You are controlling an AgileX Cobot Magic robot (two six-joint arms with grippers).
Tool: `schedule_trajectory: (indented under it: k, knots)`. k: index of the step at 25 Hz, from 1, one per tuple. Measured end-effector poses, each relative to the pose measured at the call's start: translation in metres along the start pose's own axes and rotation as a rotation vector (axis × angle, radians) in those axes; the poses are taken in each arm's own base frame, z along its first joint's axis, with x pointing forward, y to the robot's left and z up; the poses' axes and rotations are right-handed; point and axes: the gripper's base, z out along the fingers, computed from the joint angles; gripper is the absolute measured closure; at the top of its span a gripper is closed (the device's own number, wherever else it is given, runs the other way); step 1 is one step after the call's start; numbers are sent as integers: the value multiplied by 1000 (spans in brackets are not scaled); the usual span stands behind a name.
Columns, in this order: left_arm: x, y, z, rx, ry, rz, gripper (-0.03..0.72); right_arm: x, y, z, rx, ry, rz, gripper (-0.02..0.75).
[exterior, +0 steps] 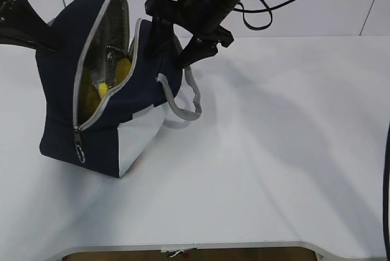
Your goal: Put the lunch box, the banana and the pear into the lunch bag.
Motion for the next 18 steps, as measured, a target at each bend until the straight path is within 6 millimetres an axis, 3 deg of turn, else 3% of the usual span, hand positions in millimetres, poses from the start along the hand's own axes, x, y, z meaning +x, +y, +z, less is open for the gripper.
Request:
schedule_trajectory:
  k: [3,5,8,11,14,18]
  knots:
    - [0,0,0,0,0,0,694,0,-5,10,-8,17,20,220]
    - [0,0,0,-2,1,1,694,0,-6,12,-8,19,24,316]
    - [0,1,0,-6,3,2,694,0,-6,11,-9,19,25,526]
    - [0,1,0,-7,3,3,694,0,-6,11,-3,19,23,653]
    - [0,-2,2,3,4,6,694,0,-8,10,25,16,3,708]
    - [2,-19,14,42,27,31,694,0,-5,-7,105,-13,-50,714]
